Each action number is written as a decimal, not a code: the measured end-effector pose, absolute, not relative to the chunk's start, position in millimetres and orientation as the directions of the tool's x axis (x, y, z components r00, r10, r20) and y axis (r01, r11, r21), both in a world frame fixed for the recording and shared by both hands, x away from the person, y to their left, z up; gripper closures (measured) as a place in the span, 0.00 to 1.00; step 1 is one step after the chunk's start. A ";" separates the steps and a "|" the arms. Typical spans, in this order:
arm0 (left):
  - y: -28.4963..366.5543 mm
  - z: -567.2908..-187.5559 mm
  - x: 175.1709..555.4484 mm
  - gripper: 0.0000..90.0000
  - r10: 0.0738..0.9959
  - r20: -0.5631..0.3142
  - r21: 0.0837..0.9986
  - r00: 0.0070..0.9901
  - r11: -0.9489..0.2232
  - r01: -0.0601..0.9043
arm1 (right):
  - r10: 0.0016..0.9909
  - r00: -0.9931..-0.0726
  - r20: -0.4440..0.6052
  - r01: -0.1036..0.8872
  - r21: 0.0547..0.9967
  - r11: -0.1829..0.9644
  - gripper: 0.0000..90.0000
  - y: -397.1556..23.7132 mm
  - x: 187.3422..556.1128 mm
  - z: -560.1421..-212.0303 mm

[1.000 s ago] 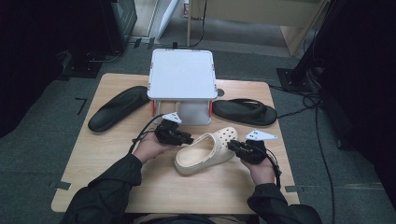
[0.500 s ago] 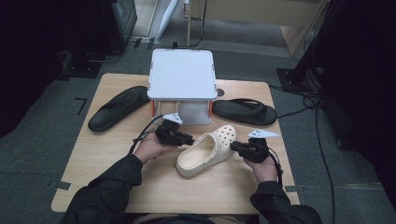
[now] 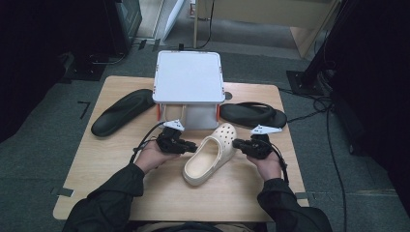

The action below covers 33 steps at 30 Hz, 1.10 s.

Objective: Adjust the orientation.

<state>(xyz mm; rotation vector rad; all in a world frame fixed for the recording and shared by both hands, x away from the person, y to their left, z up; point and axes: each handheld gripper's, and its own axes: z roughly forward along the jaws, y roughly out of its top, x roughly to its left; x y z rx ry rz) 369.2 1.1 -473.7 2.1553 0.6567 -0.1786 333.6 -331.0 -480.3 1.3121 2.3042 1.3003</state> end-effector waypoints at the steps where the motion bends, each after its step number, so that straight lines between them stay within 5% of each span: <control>1: 1.9 -473.9 368.1 0.86 0.394 -0.348 0.698 0.851 -0.496 0.516 | 0.769 -0.593 0.240 0.605 0.763 0.228 0.89 -330.2 334.6 -480.2; 11: 0.0 -474.3 360.4 0.87 0.383 -0.347 0.705 0.856 -0.496 0.507 | 0.757 -0.617 0.217 0.596 0.757 0.268 0.90 -325.6 343.9 -477.7; 22: 14.3 -445.3 380.2 0.71 0.414 -0.326 0.750 0.850 -0.435 0.499 | 0.774 -0.592 0.225 0.592 0.773 0.228 0.74 -323.4 332.9 -460.3; 33: 34.9 -417.3 403.6 0.65 0.460 -0.300 0.758 0.835 -0.417 0.502 | 0.771 -0.566 0.292 0.600 0.787 0.143 0.58 -314.6 307.7 -439.5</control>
